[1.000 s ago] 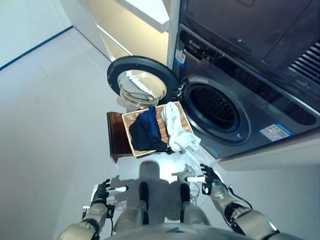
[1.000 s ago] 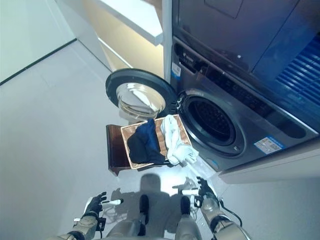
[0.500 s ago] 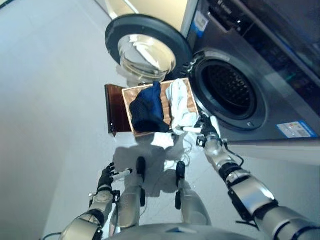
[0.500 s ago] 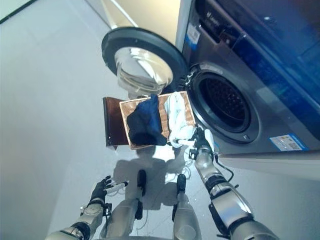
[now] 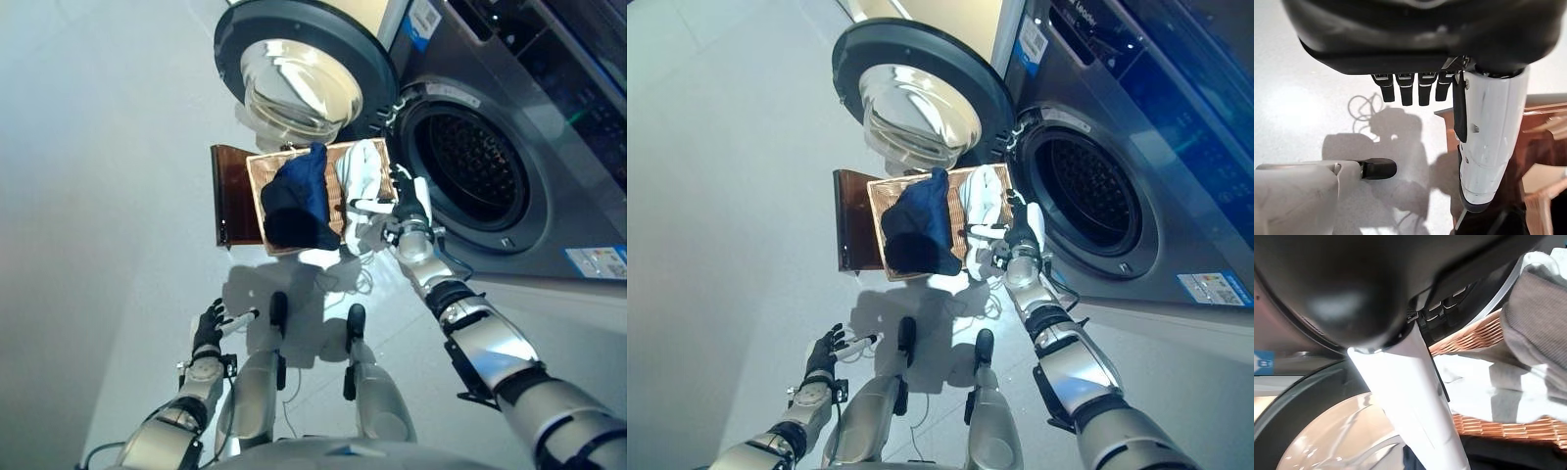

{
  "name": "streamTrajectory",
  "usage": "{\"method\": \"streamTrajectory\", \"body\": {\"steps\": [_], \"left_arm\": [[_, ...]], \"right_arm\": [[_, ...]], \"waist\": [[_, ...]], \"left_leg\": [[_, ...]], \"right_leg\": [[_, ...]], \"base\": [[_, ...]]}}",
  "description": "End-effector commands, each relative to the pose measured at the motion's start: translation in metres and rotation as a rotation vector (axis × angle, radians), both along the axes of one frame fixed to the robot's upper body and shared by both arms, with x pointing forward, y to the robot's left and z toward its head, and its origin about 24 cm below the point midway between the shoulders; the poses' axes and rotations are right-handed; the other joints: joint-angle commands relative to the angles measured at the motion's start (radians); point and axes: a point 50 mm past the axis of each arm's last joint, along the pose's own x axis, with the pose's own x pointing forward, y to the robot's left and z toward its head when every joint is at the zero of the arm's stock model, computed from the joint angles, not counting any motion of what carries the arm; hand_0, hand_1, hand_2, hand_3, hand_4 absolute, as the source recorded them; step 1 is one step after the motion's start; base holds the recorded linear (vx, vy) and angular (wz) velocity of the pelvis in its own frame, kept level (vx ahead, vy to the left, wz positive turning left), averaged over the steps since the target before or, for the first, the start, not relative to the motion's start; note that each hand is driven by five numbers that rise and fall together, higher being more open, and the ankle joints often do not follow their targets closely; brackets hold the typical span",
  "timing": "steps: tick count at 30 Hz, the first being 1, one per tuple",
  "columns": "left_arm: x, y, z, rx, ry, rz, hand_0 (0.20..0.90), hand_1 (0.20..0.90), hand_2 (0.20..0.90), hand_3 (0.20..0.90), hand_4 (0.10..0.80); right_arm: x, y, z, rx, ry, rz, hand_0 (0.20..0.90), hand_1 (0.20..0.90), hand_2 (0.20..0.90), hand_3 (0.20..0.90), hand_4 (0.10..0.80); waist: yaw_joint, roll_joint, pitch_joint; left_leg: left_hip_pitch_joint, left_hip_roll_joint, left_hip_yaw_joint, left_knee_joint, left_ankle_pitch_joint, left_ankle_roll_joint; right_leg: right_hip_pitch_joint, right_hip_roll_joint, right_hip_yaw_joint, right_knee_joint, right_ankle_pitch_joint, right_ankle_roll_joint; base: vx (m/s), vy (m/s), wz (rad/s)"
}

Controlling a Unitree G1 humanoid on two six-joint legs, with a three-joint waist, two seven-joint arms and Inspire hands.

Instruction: Pick up the clothes and place them into the washing machine

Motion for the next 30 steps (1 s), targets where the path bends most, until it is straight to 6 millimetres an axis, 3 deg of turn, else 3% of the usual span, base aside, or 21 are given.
{"method": "streamTrajectory", "body": {"steps": [1,5,14,30], "left_arm": [[-0.002,0.010,0.003,0.029,-0.041,0.060,0.900,0.900,0.900,0.900,0.800],[-0.002,0.013,0.005,0.006,-0.074,0.100,0.900,0.900,0.900,0.900,0.800],[-0.002,0.018,0.008,-0.025,-0.104,0.165,0.900,0.900,0.900,0.900,0.800],[0.021,0.018,0.033,-0.090,-0.287,0.199,0.900,0.900,0.900,0.900,0.800]], "right_arm": [[0.018,-0.001,0.066,-0.033,-0.267,0.017,0.900,0.900,0.900,0.900,0.800],[0.021,-0.005,0.081,-0.017,-0.309,-0.004,0.900,0.900,0.900,0.900,0.800],[0.022,-0.008,0.080,0.043,-0.298,-0.030,0.900,0.900,0.900,0.900,0.800],[0.028,0.002,0.107,0.062,-0.378,-0.004,0.900,0.900,0.900,0.900,0.800]], "waist": [[0.007,0.014,-0.029],[0.009,0.021,-0.015],[0.013,0.033,0.006],[0.024,0.055,0.056]], "left_leg": [[-0.031,0.034,-0.030,0.000,0.028,-0.083],[-0.047,0.033,-0.031,-0.012,0.040,-0.087],[-0.058,0.030,-0.031,-0.033,0.054,-0.088],[-0.133,0.019,-0.042,-0.047,0.076,-0.094]], "right_leg": [[-0.022,0.008,0.057,0.146,-0.089,0.002],[-0.048,0.011,0.056,0.154,-0.086,0.002],[-0.074,0.011,0.059,0.162,-0.082,0.003],[-0.141,0.011,0.050,0.162,-0.069,0.005]], "base": [[-0.034,-0.001,-0.01],[-0.017,0.004,0.01],[-0.004,0.002,0.00],[0.001,0.000,0.00]]}}
